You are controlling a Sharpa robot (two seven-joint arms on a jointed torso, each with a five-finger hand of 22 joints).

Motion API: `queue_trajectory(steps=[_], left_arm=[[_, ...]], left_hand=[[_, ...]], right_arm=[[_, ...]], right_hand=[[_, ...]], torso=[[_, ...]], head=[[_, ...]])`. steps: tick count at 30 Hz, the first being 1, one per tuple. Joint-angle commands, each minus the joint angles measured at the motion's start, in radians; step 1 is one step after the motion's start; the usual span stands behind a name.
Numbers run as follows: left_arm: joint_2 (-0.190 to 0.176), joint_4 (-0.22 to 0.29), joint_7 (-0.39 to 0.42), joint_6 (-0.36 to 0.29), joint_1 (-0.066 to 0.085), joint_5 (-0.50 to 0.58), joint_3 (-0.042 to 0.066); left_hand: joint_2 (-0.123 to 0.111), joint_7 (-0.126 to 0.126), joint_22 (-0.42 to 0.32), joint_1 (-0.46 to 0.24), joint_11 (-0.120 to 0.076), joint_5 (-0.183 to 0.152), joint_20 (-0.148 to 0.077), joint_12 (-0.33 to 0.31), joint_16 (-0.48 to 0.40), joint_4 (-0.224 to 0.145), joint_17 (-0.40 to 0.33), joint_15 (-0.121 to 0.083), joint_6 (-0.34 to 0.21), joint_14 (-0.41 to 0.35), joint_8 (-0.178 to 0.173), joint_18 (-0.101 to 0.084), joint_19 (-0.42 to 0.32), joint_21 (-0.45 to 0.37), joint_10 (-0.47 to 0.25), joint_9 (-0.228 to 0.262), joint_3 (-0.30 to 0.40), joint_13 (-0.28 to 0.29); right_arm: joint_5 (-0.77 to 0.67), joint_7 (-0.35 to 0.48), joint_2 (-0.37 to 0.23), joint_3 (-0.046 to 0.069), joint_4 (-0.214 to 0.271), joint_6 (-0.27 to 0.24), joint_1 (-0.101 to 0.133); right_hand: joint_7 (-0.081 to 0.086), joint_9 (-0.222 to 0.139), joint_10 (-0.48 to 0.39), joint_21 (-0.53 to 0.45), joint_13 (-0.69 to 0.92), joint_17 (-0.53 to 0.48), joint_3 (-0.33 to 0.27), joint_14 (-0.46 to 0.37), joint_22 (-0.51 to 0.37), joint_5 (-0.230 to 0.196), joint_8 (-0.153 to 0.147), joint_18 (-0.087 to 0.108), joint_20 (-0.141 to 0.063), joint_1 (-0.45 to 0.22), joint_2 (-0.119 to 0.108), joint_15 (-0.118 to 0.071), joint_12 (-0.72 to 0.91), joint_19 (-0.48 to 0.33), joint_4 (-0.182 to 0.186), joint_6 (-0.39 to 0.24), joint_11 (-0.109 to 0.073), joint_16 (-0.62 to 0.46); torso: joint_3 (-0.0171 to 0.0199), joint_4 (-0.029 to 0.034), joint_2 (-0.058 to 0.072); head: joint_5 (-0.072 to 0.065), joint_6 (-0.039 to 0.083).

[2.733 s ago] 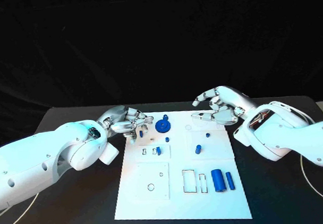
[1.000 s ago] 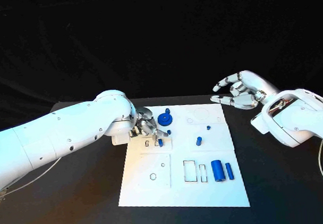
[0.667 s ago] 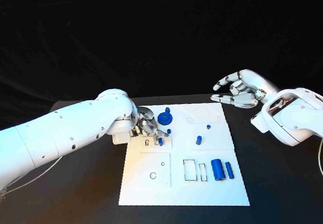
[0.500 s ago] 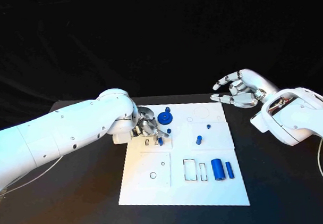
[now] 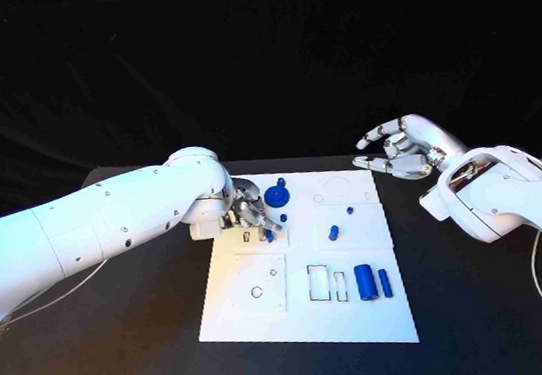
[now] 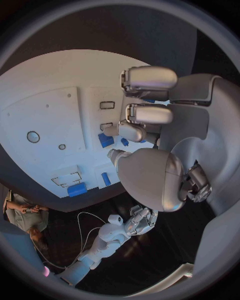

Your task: Assemble the parts on the task board

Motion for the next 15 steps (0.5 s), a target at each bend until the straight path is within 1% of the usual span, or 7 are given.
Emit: queue_trajectory(steps=[1,5,13,15], left_arm=[[0.005,-0.001,-0.002,0.023,0.0,0.009,0.0],[0.007,-0.003,-0.003,0.025,-0.001,0.012,0.0],[0.008,-0.004,-0.003,0.029,-0.001,0.015,0.0],[0.009,-0.004,-0.003,0.031,-0.001,0.016,0.0]], left_hand=[[-0.001,0.001,0.058,0.015,0.003,0.002,-0.004,-0.005,0.004,0.0,0.263,-0.001,-0.006,0.106,-0.008,-0.013,0.021,0.004,-0.007,0.003,0.015,0.0],[-0.004,0.002,0.059,0.021,0.003,0.001,-0.004,-0.004,0.004,0.0,0.263,0.0,-0.006,0.106,-0.01,-0.013,0.021,0.004,-0.007,0.004,0.023,0.001],[-0.021,0.001,0.059,0.054,0.003,0.001,-0.003,-0.006,0.004,-0.001,0.263,-0.001,-0.004,0.106,-0.022,-0.012,0.02,0.004,-0.01,0.012,0.082,0.001],[-0.023,0.001,0.06,0.056,0.003,0.001,-0.003,-0.006,0.004,-0.001,0.263,-0.001,-0.004,0.106,-0.023,-0.013,0.02,0.005,-0.01,0.013,0.087,0.001]], right_arm=[[0.0,0.01,0.002,0.0,-0.001,0.002,-0.001],[0.0,0.01,0.004,0.0,-0.003,0.003,-0.002],[0.0,0.011,0.005,-0.001,-0.004,0.004,-0.002],[0.0,0.01,0.005,-0.001,-0.004,0.004,-0.002]], right_hand=[[0.002,0.002,-0.005,-0.006,0.047,0.036,0.006,0.053,0.137,0.004,0.007,0.02,-0.004,0.0,-0.01,-0.006,-0.004,-0.004,-0.002,-0.008,0.0,-0.006],[0.002,0.002,-0.005,-0.006,0.047,0.036,0.006,0.053,0.137,0.004,0.007,0.02,-0.004,0.0,-0.01,-0.006,-0.004,-0.004,-0.002,-0.008,0.0,-0.006],[0.002,0.002,-0.005,-0.008,0.046,0.036,0.007,0.053,0.136,0.005,0.008,0.02,-0.004,0.0,-0.01,-0.007,-0.005,-0.005,-0.002,-0.008,0.0,-0.007],[0.002,0.002,-0.005,-0.008,0.046,0.036,0.007,0.053,0.136,0.005,0.008,0.02,-0.004,0.0,-0.01,-0.007,-0.005,-0.005,-0.002,-0.008,0.0,-0.007]], torso=[[-0.0004,0.0004,0.0],[0.0001,0.0009,0.0],[-0.0001,0.0012,0.0],[0.0,0.001,0.0]], head=[[0.0,-0.002],[0.0,-0.004],[-0.001,-0.005],[-0.001,-0.005]])
